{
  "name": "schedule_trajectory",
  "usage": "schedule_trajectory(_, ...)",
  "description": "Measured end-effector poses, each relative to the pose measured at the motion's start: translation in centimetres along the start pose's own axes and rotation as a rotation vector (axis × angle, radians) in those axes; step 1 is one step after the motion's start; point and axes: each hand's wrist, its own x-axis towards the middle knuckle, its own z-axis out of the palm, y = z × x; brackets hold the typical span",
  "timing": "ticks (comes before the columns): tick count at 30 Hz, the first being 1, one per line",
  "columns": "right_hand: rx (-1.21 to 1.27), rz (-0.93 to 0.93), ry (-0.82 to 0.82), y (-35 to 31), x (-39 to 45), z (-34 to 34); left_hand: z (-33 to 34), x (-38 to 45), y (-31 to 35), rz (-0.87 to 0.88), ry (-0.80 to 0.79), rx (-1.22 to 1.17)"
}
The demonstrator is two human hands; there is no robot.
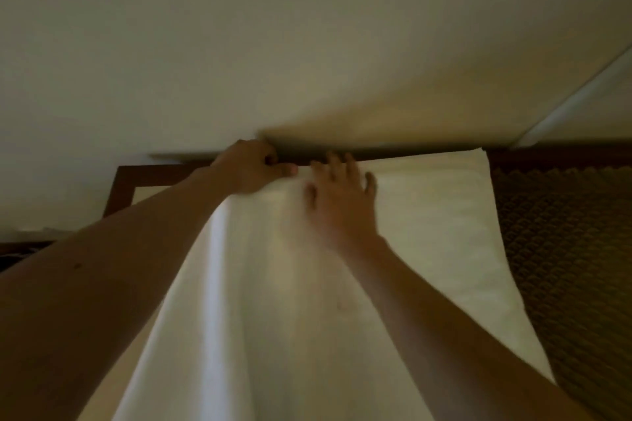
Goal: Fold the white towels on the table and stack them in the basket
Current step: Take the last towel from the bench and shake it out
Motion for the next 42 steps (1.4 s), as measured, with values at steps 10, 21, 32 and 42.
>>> schedule_trajectory(10,-0.132,0.068,-0.093,-2.8,-1.0,3.3,-3.2,-8.0,-10.3,-0.087,-0.247,-0.798)
schedule_trajectory(21,-0.172,0.097,-0.091,-3.1,-1.1,3.2,-6.8,-9.4,-18.5,0.009,-0.268,-0.094)
schedule_trajectory(32,-0.201,0.129,-0.078,-3.0,-0.2,3.1,-4.6,-3.5,-21.3,0.066,0.149,0.08)
schedule_trajectory(42,0.012,0.181,-0.144,-2.3,0.9,1.2,1.3,-16.2,-19.2,-0.345,0.394,-0.623)
